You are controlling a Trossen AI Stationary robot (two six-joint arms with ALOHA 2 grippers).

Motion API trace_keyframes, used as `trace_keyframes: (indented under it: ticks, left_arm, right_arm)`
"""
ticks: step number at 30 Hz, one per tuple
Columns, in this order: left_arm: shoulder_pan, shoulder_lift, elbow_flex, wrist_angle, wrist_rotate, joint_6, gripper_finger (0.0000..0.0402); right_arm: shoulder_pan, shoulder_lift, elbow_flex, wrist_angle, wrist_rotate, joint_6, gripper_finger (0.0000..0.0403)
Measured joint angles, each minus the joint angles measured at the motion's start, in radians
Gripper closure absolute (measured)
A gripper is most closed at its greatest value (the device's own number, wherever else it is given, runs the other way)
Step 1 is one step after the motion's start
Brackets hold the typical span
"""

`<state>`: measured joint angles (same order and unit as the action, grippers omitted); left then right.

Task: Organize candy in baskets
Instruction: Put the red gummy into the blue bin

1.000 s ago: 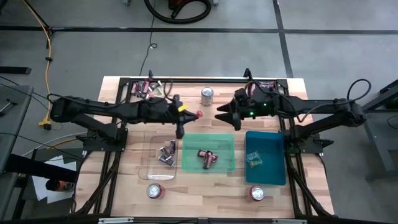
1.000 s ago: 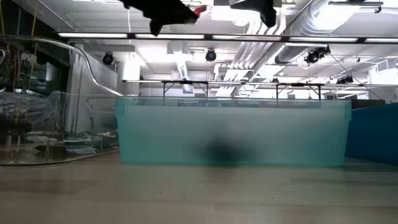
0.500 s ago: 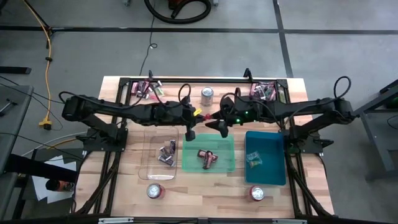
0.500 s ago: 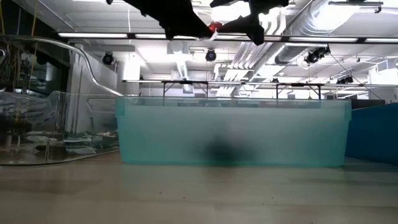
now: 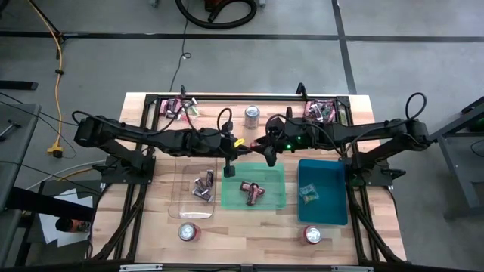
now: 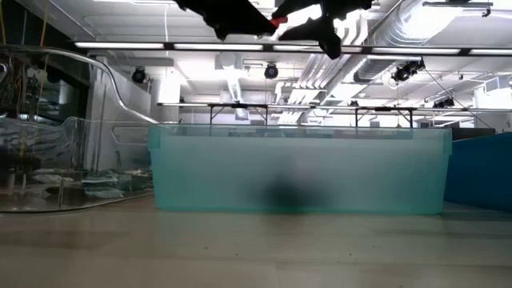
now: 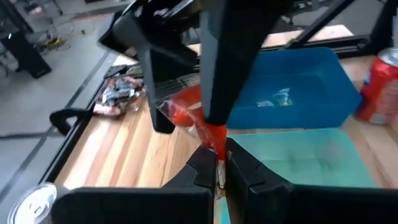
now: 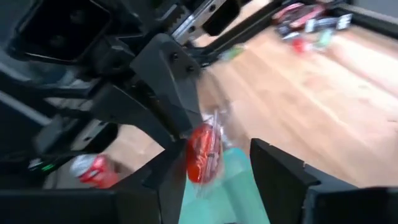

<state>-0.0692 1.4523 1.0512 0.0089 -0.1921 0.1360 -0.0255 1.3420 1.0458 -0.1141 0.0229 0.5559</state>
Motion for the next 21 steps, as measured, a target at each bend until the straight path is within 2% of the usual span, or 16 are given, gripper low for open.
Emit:
trace_keyframes:
  ticks: [3, 8, 14, 17, 21]
  left_arm:
    - [-0.008, 0.000, 0.001, -0.005, -0.010, 0.015, 0.0401]
    - [-0.007, 0.000, 0.001, -0.004, -0.022, 0.008, 0.0401]
    - [-0.007, 0.000, 0.001, -0.003, -0.027, 0.008, 0.0388]
    - [-0.007, 0.000, 0.001, -0.005, -0.034, 0.031, 0.0373]
    - [-0.007, 0.000, 0.001, -0.006, -0.056, 0.028, 0.0335]
  right_arm:
    - [-0.001, 0.000, 0.000, 0.027, -0.068, -0.013, 0.0246]
    - [-0.001, 0.000, 0.000, 0.024, -0.079, -0.002, 0.0267]
    - [-0.001, 0.000, 0.000, 0.021, -0.083, 0.005, 0.0336]
    - [0.000, 0.000, 0.000, 0.021, -0.083, 0.004, 0.0385]
    - [-0.001, 0.000, 0.000, 0.021, -0.083, -0.005, 0.0388]
